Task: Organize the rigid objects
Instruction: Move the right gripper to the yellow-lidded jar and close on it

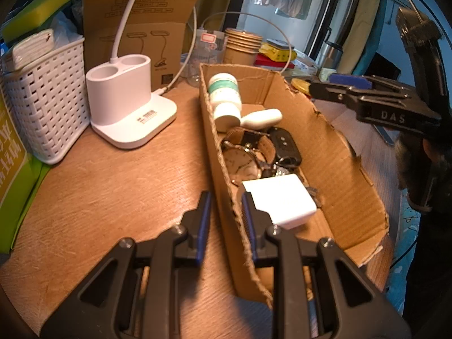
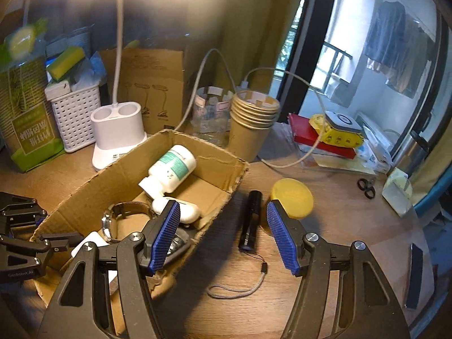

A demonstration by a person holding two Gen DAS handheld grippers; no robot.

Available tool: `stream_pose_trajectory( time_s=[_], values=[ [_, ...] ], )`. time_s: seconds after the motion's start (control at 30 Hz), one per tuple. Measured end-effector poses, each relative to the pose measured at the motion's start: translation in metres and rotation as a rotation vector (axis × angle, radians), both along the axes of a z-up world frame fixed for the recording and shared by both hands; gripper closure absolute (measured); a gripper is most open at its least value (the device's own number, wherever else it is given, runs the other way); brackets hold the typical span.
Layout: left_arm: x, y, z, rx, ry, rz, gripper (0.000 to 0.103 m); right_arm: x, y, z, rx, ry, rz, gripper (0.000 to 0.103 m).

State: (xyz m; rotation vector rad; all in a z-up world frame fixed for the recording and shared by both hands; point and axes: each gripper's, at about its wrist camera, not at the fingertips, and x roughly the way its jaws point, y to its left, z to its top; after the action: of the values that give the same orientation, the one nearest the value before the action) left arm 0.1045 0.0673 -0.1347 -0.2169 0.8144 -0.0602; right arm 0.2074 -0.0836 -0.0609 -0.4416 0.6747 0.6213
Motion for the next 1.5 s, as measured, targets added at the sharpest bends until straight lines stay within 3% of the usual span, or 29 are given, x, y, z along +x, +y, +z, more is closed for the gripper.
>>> stream_pose_trajectory(
  time_s=[0.47,0.77,1.5],
  values=[
    [0.0,0.0,0.0,0.0,0.0,0.0,0.08,0.018,-0.042,-0.008,0.038,0.012,-0.109,0.036],
    [0.0,0.0,0.0,0.0,0.0,0.0,0.08,0.032,-0.039,-0.031,-0.005,0.032,-0.122,0.036],
    [0.0,0.0,0.0,0.0,0.0,0.0,0.08,0.094,-0.033,-0.057,0.03,0.126,-0.199,0.036]
  ],
)
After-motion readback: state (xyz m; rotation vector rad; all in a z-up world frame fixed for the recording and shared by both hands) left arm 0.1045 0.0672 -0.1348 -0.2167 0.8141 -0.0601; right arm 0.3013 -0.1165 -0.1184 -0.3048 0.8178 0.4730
